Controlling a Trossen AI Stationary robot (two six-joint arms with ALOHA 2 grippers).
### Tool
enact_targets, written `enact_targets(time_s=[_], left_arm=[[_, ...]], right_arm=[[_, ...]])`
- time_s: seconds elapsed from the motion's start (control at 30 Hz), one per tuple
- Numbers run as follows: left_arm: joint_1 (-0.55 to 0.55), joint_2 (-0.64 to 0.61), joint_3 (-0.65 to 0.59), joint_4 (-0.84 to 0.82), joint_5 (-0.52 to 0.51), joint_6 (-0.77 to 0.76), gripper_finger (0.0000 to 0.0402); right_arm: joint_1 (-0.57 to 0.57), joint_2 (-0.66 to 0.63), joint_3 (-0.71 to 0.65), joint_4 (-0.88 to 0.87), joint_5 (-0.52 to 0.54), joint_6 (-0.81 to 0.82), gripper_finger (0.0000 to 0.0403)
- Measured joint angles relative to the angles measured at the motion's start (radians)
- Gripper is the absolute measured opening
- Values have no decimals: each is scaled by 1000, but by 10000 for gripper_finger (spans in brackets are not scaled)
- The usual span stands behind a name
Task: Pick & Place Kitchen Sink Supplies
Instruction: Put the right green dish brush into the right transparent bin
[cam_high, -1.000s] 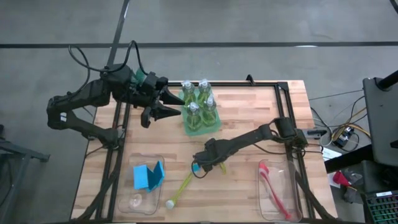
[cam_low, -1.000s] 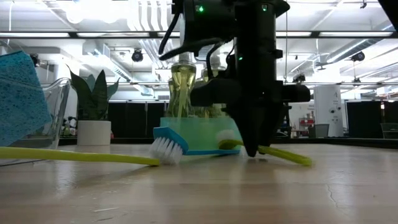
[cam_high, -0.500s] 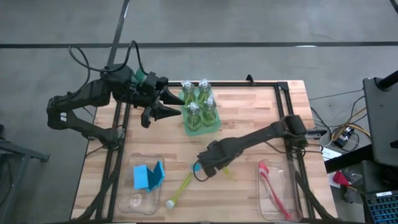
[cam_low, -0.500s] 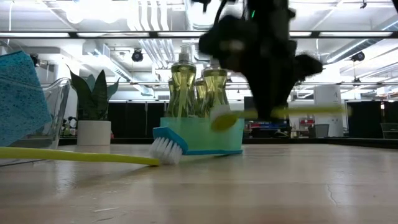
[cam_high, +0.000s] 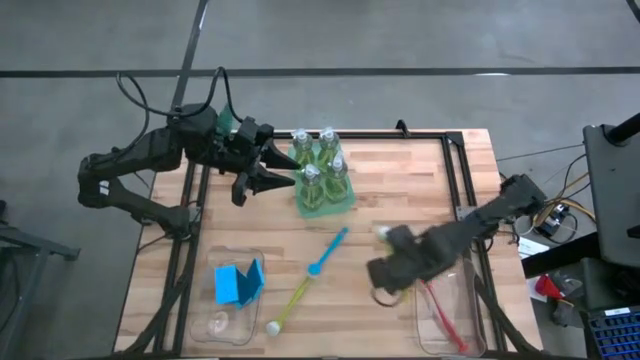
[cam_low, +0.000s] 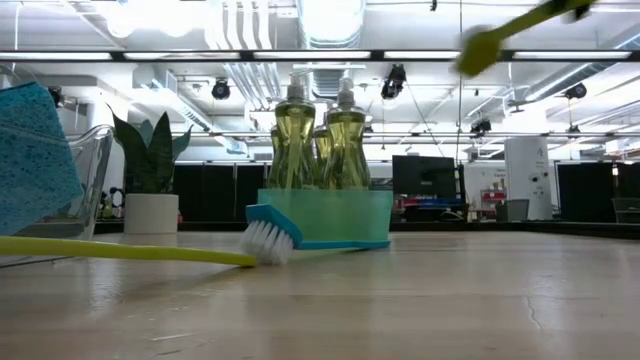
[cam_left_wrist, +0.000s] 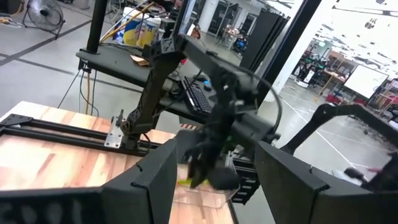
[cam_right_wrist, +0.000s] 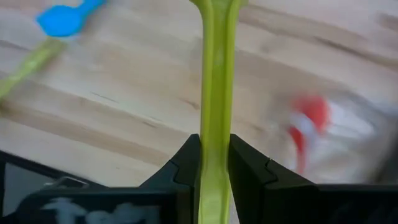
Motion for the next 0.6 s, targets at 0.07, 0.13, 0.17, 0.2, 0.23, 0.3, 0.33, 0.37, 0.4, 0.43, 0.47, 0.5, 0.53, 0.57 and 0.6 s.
enact_targets(time_s=[0.07, 0.13, 0.17, 0.2, 0.23, 0.3, 0.33, 0.37, 0.4, 0.43, 0.47, 0.5, 0.53, 0.57, 0.6], left_arm=[[0, 2, 0, 0, 0, 6, 206], [0, 4, 0, 1, 0, 8, 206], [0, 4, 0, 3, -2, 9, 206], [0, 4, 0, 4, -5, 8, 206], [0, 5, 0, 4, -10, 5, 206], [0, 5, 0, 4, -18, 0, 206], [0, 5, 0, 4, -22, 0, 206], [0, 5, 0, 3, -22, 0, 206], [0, 5, 0, 4, -23, 0, 206], [0, 5, 0, 3, -25, 0, 206], [0, 5, 0, 3, -25, -1, 206], [0, 5, 0, 3, -25, 0, 206], [0, 5, 0, 3, -25, 0, 206], [0, 5, 0, 3, -25, 1, 206], [0, 5, 0, 3, -25, 0, 206]], right_arm=[[58, -19, 0, -61, 1, 99, 54], [118, -29, 0, -96, 3, 175, 54], [146, -29, 0, -111, 4, 210, 54], [172, -29, 0, -124, 4, 246, 54], [196, -29, -1, -131, 3, 278, 54], [245, -22, -1, -146, -2, 331, 54], [267, -17, -1, -159, -10, 359, 54], [291, -8, -1, -171, -15, 391, 54], [313, 1, -1, -181, -19, 420, 54], [331, 11, -1, -189, -26, 439, 54], [350, 25, -1, -194, -34, 448, 54], [367, 38, -1, -197, -37, 452, 54], [382, 53, -2, -198, -41, 454, 54], [395, 70, -3, -198, -41, 455, 54], [405, 87, -4, -199, -43, 457, 54]])
